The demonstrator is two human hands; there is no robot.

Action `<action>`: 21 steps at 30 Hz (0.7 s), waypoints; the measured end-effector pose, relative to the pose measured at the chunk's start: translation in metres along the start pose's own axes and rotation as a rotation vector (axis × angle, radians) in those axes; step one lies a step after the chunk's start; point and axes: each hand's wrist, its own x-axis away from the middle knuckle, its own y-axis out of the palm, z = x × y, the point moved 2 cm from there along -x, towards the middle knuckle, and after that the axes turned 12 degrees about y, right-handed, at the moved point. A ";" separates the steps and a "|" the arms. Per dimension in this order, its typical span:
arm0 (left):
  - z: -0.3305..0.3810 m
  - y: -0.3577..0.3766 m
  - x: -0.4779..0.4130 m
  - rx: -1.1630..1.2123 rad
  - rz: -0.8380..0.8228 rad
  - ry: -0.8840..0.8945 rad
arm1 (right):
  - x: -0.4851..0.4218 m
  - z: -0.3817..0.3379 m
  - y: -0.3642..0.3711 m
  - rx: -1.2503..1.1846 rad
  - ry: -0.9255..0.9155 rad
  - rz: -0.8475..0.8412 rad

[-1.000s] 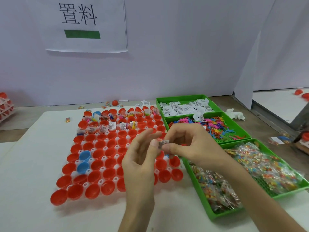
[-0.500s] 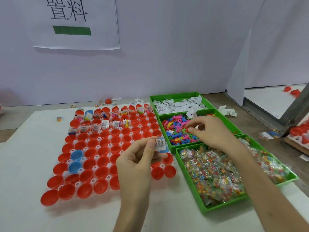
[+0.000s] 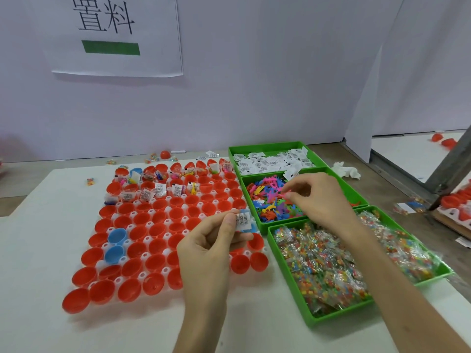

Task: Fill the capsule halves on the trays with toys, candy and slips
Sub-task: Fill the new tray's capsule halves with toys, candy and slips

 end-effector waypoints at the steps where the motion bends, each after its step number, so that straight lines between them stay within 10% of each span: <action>1: 0.000 -0.001 0.000 0.003 0.005 -0.011 | 0.002 -0.004 -0.003 -0.083 -0.016 -0.017; 7: -0.002 -0.003 -0.002 0.069 0.032 -0.111 | 0.033 -0.044 -0.010 -0.618 -0.238 -0.421; 21: -0.006 -0.005 -0.005 0.272 -0.012 -0.293 | 0.045 -0.057 0.008 -0.323 -0.386 -0.404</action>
